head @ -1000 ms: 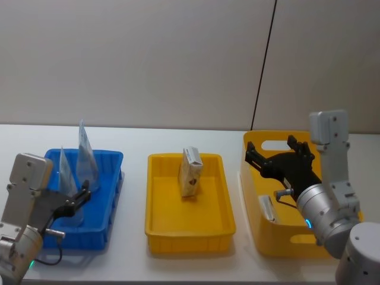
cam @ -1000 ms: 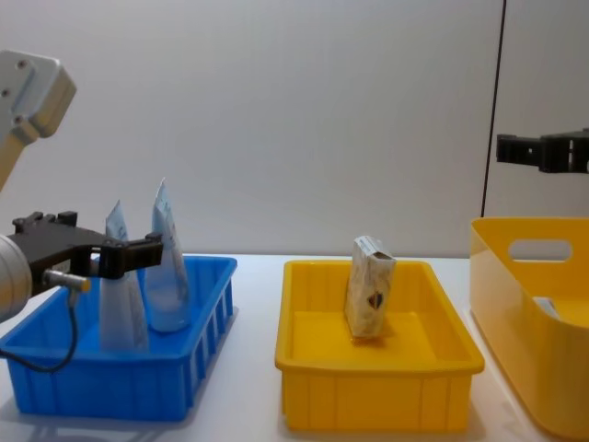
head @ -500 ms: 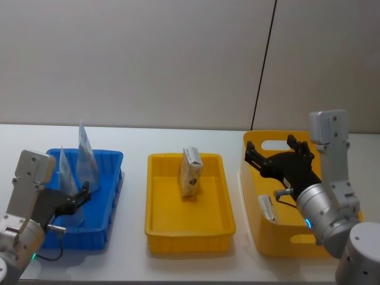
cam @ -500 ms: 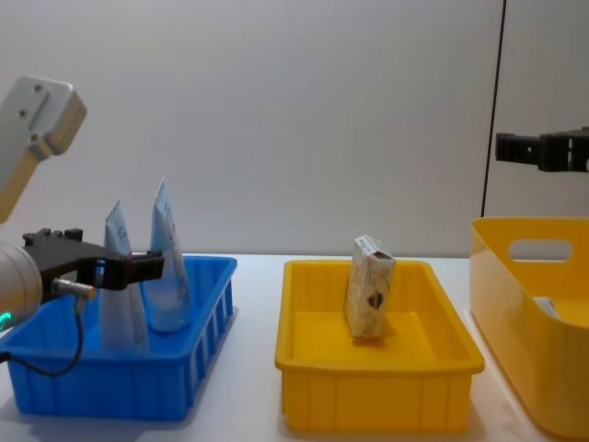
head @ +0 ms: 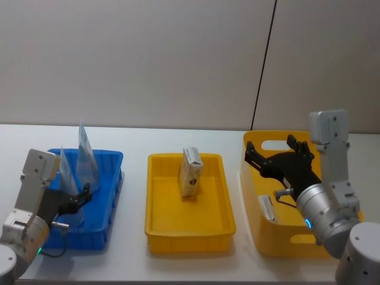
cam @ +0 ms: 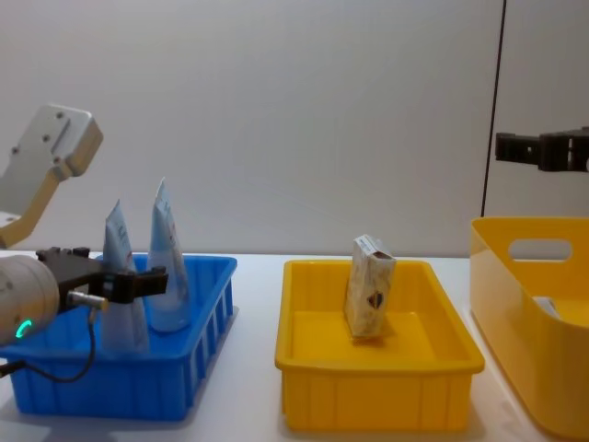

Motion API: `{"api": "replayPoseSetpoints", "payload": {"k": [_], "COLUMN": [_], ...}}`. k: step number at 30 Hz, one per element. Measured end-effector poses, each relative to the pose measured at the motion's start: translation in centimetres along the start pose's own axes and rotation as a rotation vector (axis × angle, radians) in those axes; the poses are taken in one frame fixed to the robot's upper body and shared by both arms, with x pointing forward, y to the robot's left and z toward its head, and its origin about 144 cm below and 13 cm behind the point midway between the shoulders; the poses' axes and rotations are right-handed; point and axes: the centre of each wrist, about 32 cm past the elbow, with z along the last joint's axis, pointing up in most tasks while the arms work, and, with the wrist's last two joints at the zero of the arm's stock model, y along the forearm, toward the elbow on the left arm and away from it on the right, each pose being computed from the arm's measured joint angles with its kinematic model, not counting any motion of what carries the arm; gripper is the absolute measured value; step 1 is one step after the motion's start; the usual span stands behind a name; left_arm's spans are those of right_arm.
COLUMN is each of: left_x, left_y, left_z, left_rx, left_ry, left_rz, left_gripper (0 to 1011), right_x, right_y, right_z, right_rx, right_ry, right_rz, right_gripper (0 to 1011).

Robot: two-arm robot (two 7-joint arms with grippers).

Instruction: Bimanual collaborative sorting of washing and personal care products

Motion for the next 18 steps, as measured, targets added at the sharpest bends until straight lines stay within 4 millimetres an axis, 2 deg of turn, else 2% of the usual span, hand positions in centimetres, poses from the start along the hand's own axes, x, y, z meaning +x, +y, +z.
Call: {"api": "replayPoseSetpoints", "payload": {"k": [8, 18], "left_x": [-0.1, -0.4], "left_y": [-1.2, -2.1], "left_z": [-0.4, -0.5], "left_rx": [0.025, 0.039], "left_ry": [-0.002, -0.007], "left_rz": [0.007, 0.01], "left_gripper": [1001, 794], "right_x": [0.0, 0.0], "right_y": [0.0, 0.0], "right_z": [0.0, 0.0], "right_rx": [0.0, 0.0], "right_ry": [0.0, 0.0], "right_rz": [0.0, 0.0], "right_gripper": [1002, 1002]}}
